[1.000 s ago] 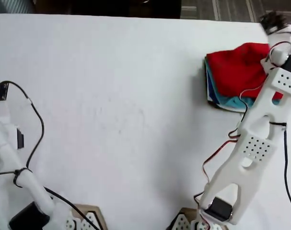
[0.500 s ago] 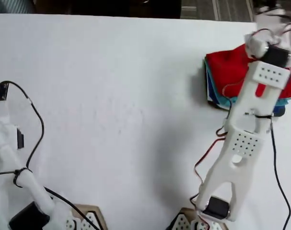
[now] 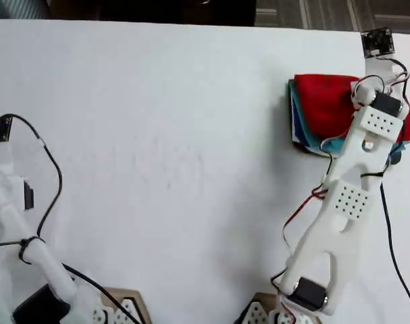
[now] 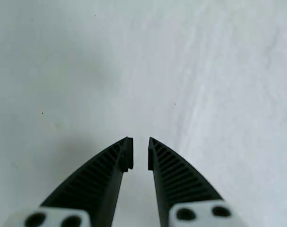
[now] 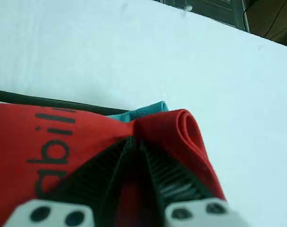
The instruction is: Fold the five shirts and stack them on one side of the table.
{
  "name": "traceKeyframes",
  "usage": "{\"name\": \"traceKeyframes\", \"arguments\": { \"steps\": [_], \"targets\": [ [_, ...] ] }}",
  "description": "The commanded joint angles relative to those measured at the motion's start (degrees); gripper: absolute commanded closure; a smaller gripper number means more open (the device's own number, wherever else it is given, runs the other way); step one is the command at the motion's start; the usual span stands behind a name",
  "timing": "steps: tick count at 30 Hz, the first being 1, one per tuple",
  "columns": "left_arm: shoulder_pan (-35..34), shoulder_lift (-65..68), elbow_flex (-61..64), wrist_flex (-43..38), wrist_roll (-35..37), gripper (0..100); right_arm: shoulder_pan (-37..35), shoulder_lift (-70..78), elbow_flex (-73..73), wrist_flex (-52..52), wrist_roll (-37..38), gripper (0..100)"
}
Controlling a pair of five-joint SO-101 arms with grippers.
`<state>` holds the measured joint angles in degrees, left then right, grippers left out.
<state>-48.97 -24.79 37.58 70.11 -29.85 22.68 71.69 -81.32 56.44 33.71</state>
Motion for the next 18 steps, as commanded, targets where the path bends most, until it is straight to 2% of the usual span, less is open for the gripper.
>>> {"name": "traceKeyframes", "arguments": {
  "steps": [1,4,8,18],
  "targets": [
    [0.70,-2.11,-0.75,-0.79,0.09,92,0.84,-2.95,-0.79,-0.04,-0.44,98.0],
    [0.70,-2.11,-0.75,-0.79,0.09,92,0.57,-7.87,-0.79,0.04,-0.62,98.0],
    [0.62,-2.11,-0.66,-0.79,0.09,92,-0.13,-14.90,-0.79,1.19,-5.27,97.8],
    [0.44,-2.11,-0.66,-0.35,0.44,92,-2.59,-24.66,-0.79,21.23,-6.51,97.8]
  ]
}}
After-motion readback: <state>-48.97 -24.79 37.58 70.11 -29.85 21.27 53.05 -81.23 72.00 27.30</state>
